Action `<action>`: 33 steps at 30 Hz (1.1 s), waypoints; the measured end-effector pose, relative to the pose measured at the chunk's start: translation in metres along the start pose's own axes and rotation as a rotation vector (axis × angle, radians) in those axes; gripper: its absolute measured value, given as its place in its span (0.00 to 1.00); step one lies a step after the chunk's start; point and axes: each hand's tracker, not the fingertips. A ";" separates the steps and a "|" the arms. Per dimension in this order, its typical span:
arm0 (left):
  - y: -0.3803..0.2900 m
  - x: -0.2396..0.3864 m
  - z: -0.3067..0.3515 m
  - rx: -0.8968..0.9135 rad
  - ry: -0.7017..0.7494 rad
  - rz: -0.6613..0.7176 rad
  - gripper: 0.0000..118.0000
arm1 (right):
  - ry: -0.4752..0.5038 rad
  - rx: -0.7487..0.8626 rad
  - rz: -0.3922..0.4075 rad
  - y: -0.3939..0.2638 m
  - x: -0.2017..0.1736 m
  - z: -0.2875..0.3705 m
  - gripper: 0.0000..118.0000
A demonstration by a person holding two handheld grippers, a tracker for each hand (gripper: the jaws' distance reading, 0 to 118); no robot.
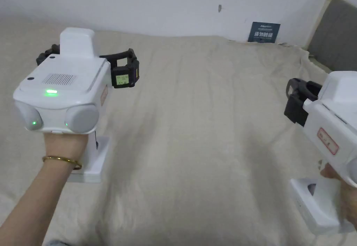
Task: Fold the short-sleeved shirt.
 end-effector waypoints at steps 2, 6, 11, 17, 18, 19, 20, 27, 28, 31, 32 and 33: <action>-0.014 0.012 0.007 -0.004 -0.024 0.020 0.85 | -0.005 0.004 -0.006 -0.005 0.001 0.001 0.00; -0.041 0.026 0.012 -0.024 -0.034 0.008 0.47 | -0.026 0.006 0.009 -0.017 0.001 0.000 0.00; -0.059 0.028 0.020 -0.034 -0.028 0.017 0.00 | -0.030 -0.013 0.001 -0.030 -0.006 0.007 0.00; -0.074 0.028 0.030 -0.067 -0.039 -0.012 0.00 | -0.030 -0.037 -0.024 -0.047 -0.014 0.020 0.00; -0.076 0.029 0.033 -0.070 -0.039 -0.010 0.00 | -0.032 -0.039 -0.024 -0.048 -0.015 0.022 0.00; -0.078 0.029 0.034 -0.078 -0.036 -0.006 0.00 | -0.032 -0.045 -0.025 -0.050 -0.016 0.023 0.00; -0.081 0.028 0.035 -0.088 -0.039 -0.005 0.00 | -0.030 -0.051 -0.029 -0.053 -0.015 0.023 0.00; -0.097 0.031 0.042 -0.127 -0.046 -0.003 0.00 | -0.029 -0.083 -0.063 -0.063 -0.014 0.029 0.00; -0.099 0.031 0.042 -0.132 -0.047 -0.001 0.00 | -0.029 -0.086 -0.066 -0.063 -0.014 0.030 0.00; -0.102 0.032 0.044 -0.143 -0.047 -0.006 0.00 | -0.030 -0.089 -0.067 -0.064 -0.016 0.033 0.00; -0.103 0.032 0.044 -0.145 -0.050 -0.008 0.00 | -0.030 -0.089 -0.066 -0.063 -0.016 0.034 0.00; -0.104 0.033 0.045 -0.146 -0.052 -0.010 0.00 | -0.031 -0.089 -0.065 -0.063 -0.017 0.035 0.00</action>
